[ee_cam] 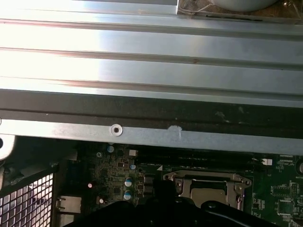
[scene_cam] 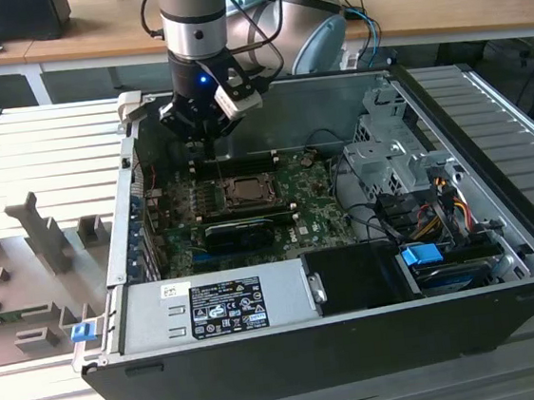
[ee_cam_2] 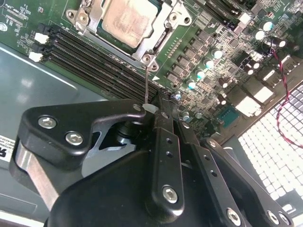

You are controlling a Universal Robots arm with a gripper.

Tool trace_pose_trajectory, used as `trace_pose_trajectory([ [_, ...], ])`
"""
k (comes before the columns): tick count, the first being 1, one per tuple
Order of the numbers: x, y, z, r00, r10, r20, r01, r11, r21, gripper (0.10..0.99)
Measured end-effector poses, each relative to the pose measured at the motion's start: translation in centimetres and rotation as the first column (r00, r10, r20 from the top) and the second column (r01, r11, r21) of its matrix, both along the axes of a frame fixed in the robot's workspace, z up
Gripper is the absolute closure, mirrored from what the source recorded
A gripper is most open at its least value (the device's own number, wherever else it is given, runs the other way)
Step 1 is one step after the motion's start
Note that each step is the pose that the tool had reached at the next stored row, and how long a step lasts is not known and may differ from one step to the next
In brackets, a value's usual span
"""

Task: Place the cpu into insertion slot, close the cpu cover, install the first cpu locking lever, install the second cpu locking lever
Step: 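Install the first cpu locking lever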

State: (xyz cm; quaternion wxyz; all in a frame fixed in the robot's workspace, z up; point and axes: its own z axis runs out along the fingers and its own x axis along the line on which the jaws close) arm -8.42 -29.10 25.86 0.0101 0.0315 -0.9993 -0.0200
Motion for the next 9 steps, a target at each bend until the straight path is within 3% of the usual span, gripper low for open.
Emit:
trace_pose_trajectory([
  [9,0.61,0.00,-0.01,1.0000,0.000,0.0001,0.000,1.0000,0.000,0.980],
])
